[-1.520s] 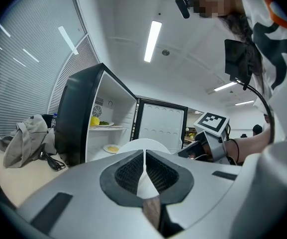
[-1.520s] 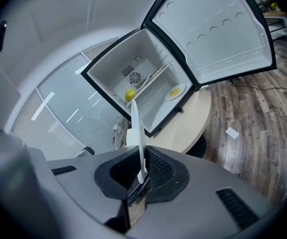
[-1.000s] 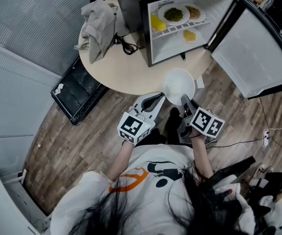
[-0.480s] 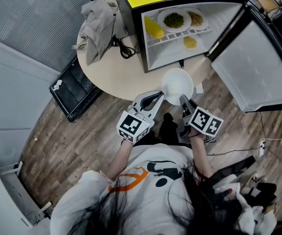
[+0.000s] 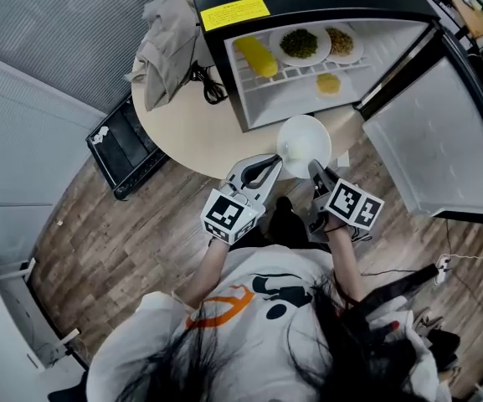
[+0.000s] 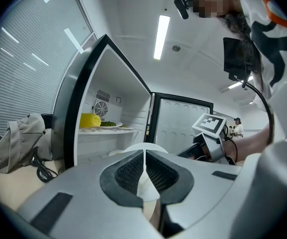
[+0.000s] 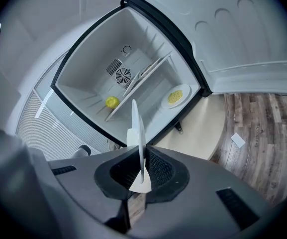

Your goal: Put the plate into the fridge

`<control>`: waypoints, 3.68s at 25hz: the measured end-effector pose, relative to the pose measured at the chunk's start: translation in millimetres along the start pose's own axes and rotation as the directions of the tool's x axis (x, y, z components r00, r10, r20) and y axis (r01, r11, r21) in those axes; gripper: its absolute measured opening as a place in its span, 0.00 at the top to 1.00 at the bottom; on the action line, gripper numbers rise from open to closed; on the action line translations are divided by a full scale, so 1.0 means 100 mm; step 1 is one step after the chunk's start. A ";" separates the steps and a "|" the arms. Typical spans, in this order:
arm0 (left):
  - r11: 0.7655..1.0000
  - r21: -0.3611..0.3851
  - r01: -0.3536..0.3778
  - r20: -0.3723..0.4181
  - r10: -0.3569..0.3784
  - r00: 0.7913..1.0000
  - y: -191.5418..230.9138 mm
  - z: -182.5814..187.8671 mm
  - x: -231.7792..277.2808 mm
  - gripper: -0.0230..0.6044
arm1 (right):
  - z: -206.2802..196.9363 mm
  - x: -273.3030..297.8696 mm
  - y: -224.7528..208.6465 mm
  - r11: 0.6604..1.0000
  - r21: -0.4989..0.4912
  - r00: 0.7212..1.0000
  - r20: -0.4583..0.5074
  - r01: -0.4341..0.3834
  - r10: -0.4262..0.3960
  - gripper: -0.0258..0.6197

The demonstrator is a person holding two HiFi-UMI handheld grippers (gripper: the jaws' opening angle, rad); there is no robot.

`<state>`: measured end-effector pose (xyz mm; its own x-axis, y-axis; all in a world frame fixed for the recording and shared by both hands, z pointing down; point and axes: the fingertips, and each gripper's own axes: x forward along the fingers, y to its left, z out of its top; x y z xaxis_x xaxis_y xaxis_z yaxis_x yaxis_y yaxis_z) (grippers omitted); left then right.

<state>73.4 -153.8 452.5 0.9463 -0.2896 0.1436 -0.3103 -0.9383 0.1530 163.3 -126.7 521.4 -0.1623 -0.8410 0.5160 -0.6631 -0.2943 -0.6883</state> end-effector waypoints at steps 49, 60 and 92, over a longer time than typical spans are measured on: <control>0.953 0.025 -0.302 -0.055 0.303 0.951 0.56 -0.02 0.43 0.95 | 0.66 1.84 -0.21 0.990 0.084 0.955 -0.267 -0.110 0.128 0.91; 0.954 0.028 -0.300 -0.047 0.301 0.952 0.60 -0.01 0.39 0.95 | 0.69 2.02 -0.26 0.994 -0.093 0.972 -0.234 -0.048 0.025 0.90; 0.951 0.059 -0.302 -0.059 0.305 0.950 0.51 0.00 0.32 0.95 | 0.76 2.12 -0.20 0.706 -0.703 0.979 -0.068 0.088 -0.190 0.50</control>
<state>87.9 -210.7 465.1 0.7992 -0.5505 0.2412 -0.5757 -0.8164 0.0443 197.7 -333.5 606.5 -0.0826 -0.7372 0.6706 -0.9960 0.0372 -0.0817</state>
